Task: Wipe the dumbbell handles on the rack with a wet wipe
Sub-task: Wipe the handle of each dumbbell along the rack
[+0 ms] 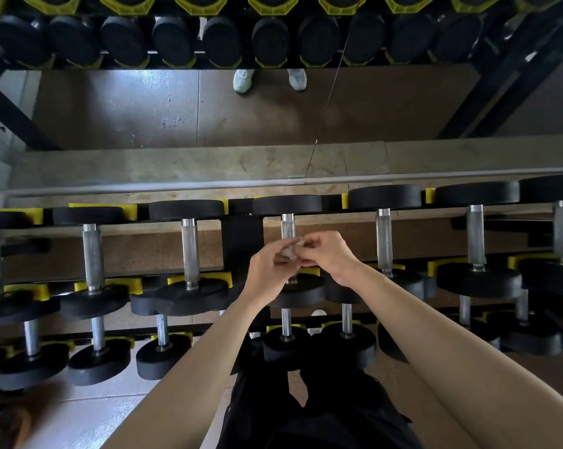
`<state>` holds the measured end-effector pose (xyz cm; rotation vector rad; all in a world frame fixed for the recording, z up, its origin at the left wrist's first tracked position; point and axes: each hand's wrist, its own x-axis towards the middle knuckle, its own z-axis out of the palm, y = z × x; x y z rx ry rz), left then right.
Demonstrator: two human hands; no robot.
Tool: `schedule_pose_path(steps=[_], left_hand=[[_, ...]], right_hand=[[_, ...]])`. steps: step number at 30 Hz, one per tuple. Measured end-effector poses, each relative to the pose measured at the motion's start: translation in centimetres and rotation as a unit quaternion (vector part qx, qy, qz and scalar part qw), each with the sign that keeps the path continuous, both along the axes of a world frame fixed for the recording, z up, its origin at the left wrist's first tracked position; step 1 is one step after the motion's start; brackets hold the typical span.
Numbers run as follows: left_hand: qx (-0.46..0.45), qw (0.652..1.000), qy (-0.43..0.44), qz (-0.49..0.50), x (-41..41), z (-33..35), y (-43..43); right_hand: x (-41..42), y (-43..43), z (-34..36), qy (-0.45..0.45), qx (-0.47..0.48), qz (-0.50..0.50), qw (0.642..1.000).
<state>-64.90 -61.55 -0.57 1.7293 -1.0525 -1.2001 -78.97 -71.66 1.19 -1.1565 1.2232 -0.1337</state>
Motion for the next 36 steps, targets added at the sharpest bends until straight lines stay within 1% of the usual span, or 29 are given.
schedule_pose_path(steps=[3,7,10,14,17,21,23,26,30,32,34,36], left_hand=[[-0.002,0.998,-0.063,0.025,0.9,-0.2,-0.7],[0.036,0.993,-0.097,0.05,2.5,-0.7,-1.0],[0.05,0.989,-0.108,0.084,3.4,-1.2,-1.5],[0.065,0.987,-0.008,0.145,4.0,-1.7,-2.6],[0.059,0.984,0.036,0.167,3.7,-1.8,-3.4],[0.071,0.965,0.154,0.2,2.9,-1.4,-4.4],[0.076,0.957,0.166,0.227,2.5,-1.6,-4.6],[0.079,0.952,0.136,0.264,2.0,-2.2,-5.0],[0.079,0.966,0.009,0.247,1.0,-2.5,-5.8],[0.095,0.955,-0.005,0.281,0.8,-2.6,-6.1],[0.114,0.937,-0.006,0.331,1.1,-2.9,-6.4],[0.131,0.926,-0.005,0.354,1.5,-3.3,-6.7]], right_hand=[[0.0,-0.3,-0.1,-0.041,0.039,-0.022,0.998],[-0.1,-0.8,-0.3,-0.02,0.017,-0.06,0.998],[0.3,-1.5,-0.6,-0.006,0.004,-0.109,0.994],[1.3,-2.3,-1.0,-0.037,0.017,-0.175,0.984],[2.1,-2.5,-1.5,-0.044,0.029,-0.217,0.975],[3.2,-2.2,-2.2,-0.026,0.031,-0.273,0.961],[3.6,-2.0,-2.5,0.001,0.017,-0.28,0.96],[3.8,-2.1,-2.8,0.044,-0.023,-0.275,0.96],[3.5,-2.7,-3.4,0.064,-0.021,-0.309,0.949],[3.7,-2.7,-3.8,0.082,-0.034,-0.283,0.955],[4.3,-2.4,-3.8,0.095,-0.062,-0.228,0.967],[4.8,-1.9,-3.5,0.095,-0.085,-0.199,0.972]])
